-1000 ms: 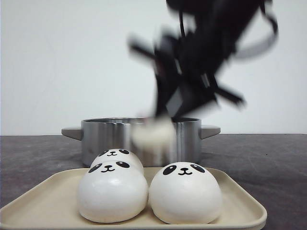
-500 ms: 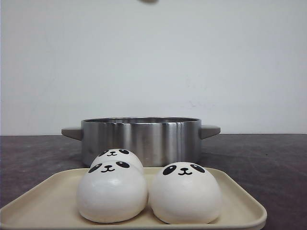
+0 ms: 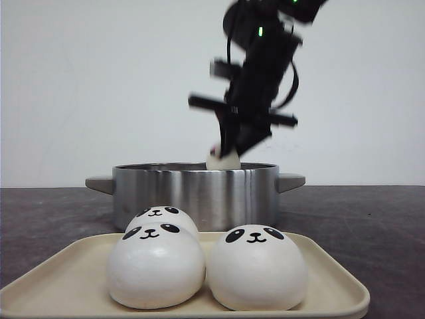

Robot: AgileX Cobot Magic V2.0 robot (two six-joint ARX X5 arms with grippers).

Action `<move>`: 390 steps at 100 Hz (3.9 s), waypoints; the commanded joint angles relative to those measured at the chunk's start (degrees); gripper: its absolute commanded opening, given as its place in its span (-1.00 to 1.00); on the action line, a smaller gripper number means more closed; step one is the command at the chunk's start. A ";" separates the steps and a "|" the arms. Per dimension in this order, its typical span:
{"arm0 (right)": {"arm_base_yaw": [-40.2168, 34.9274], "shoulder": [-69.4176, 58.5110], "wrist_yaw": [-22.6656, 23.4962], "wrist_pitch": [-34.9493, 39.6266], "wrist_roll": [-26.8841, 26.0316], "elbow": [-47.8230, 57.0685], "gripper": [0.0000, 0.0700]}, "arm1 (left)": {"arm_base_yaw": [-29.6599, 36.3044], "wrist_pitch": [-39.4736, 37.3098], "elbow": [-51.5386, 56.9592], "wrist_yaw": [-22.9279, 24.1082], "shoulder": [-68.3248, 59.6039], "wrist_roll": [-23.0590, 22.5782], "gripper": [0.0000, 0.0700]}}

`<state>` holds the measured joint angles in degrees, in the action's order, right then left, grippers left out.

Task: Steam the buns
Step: 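Carry the bun over the steel pot and open the right gripper, then lower the left gripper onto the rear bun nearest it and grasp, then lift the bun into the steel pot, release, and raise the left gripper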

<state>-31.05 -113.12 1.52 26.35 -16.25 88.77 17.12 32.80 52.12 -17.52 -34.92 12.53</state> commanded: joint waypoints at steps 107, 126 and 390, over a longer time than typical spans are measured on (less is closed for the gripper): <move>-5.99 24.96 0.63 6.71 2.89 1.25 -1.00 | 8.52 5.33 0.76 0.04 -14.10 2.56 0.54; -16.61 41.97 -10.36 14.16 3.78 1.25 -1.00 | 16.55 3.43 0.76 3.72 -24.83 3.61 0.54; -25.24 52.41 -25.55 28.15 1.90 1.22 -1.00 | 11.43 -15.58 20.59 15.80 -62.95 8.72 -0.92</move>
<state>-55.66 -60.16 -23.97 54.68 -14.81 89.10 28.34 17.61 71.42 -1.50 -96.16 21.98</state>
